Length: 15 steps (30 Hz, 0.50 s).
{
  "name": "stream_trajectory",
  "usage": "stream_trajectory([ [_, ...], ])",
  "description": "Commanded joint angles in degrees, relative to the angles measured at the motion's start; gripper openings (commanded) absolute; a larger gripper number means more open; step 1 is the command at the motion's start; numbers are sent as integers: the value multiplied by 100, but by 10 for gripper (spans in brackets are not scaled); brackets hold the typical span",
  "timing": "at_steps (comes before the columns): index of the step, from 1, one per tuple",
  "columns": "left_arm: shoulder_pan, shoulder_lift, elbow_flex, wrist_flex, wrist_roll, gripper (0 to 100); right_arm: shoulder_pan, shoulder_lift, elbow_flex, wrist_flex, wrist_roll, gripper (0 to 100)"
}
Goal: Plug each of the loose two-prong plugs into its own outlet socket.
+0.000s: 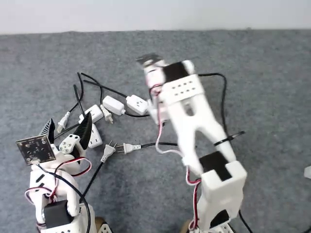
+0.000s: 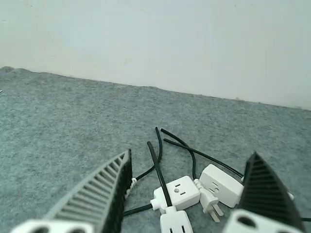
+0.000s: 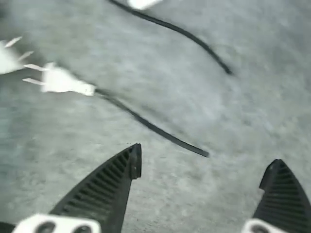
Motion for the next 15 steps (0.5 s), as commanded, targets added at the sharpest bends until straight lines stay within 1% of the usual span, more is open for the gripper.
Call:
stream_trajectory([
  [1,26,-44,-48,-158,-176,360,-734,-189,-18,75,-44,375],
  [3,26,-44,-57,-158,-185,360,-998,163,-26,-180,-18,375],
  [7,18,-44,-57,-158,-193,360,-1121,945,-62,-787,18,375],
  [11,-9,-44,-119,-141,-193,360,-1121,1543,-220,-1349,501,375],
  [15,-9,-44,-119,-149,-193,360,-1481,1938,-791,-1376,941,375],
])
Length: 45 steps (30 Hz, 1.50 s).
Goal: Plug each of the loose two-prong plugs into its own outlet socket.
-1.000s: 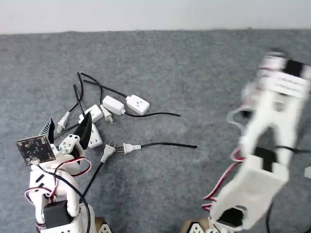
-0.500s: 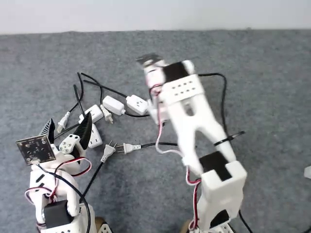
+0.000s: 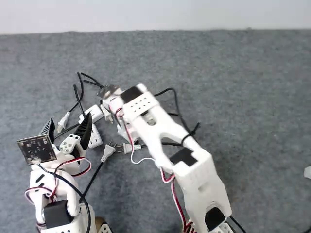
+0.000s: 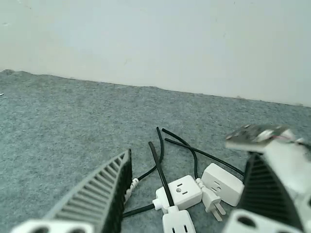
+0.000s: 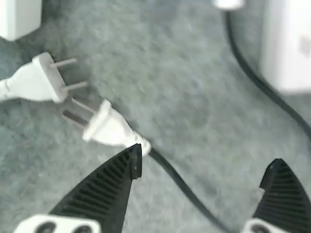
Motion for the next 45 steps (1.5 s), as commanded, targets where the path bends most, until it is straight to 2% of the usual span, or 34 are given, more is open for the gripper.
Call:
stream_trajectory([
  [1,0,-44,-127,-149,-70,360,-382,101,-782,-4,510,375],
  [4,-26,-44,-136,-158,-79,360,-655,312,-1240,22,888,375],
  [8,-185,-44,-154,-167,-79,360,-646,655,-1776,22,1512,375],
  [13,-352,-44,-295,-158,-158,360,-681,901,-1890,-22,1679,375],
  [17,-721,-44,-444,-167,-88,360,-787,840,-2119,4,1679,375],
  [23,-712,-44,-374,-158,-62,359,-505,884,-2576,75,1371,375],
  [30,-369,-44,-251,-158,-88,359,92,875,-2585,-549,624,375],
  [38,-369,-44,-242,-167,-97,359,444,1376,-2585,-1226,589,372],
  [45,-369,-35,-242,-167,-105,359,629,1815,-2971,-1455,580,239],
])
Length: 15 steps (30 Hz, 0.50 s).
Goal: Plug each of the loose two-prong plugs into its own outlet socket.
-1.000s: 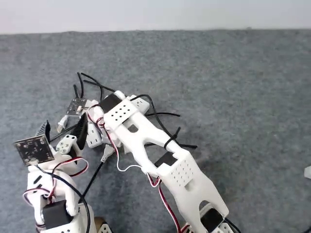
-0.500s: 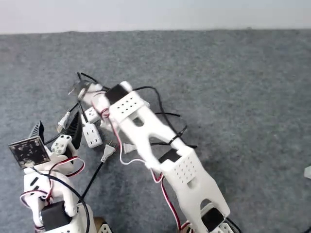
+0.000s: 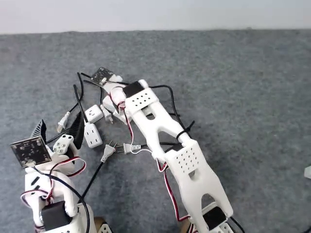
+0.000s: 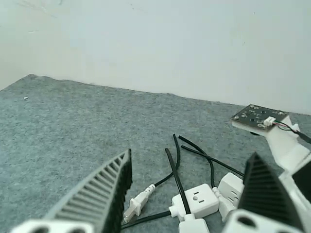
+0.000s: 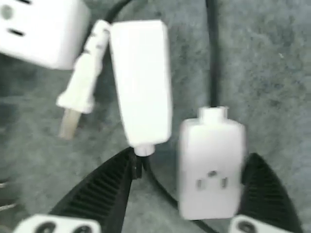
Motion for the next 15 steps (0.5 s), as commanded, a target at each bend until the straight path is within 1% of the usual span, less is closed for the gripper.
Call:
stream_trajectory([
  [1,26,-35,-92,-167,-35,359,207,-13,-615,-92,-70,237],
  [5,26,-26,-92,-167,-35,359,400,233,-1020,-66,-88,263],
  [15,26,-18,-92,-167,-35,359,453,567,-1354,57,-70,266],
])
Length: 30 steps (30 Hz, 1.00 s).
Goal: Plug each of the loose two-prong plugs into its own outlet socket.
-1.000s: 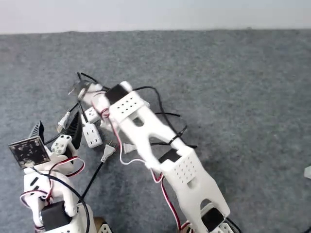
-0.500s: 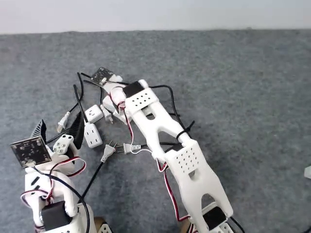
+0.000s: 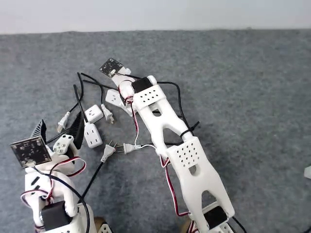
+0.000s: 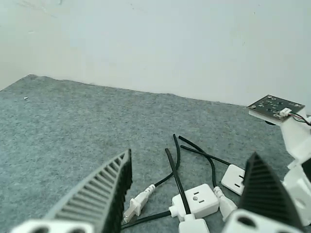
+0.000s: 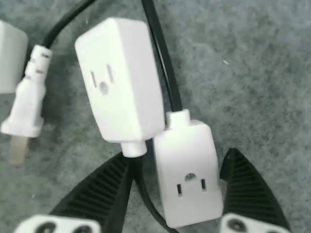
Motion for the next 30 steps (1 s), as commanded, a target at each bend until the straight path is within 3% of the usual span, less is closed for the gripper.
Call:
stream_trajectory([
  [1,26,-18,-92,-167,-35,359,101,-119,-448,145,-53,268],
  [10,97,-18,-92,-167,-44,359,110,-57,-1873,1314,-97,270],
  [30,264,-35,13,-167,-158,359,277,242,-1837,1077,-9,270],
])
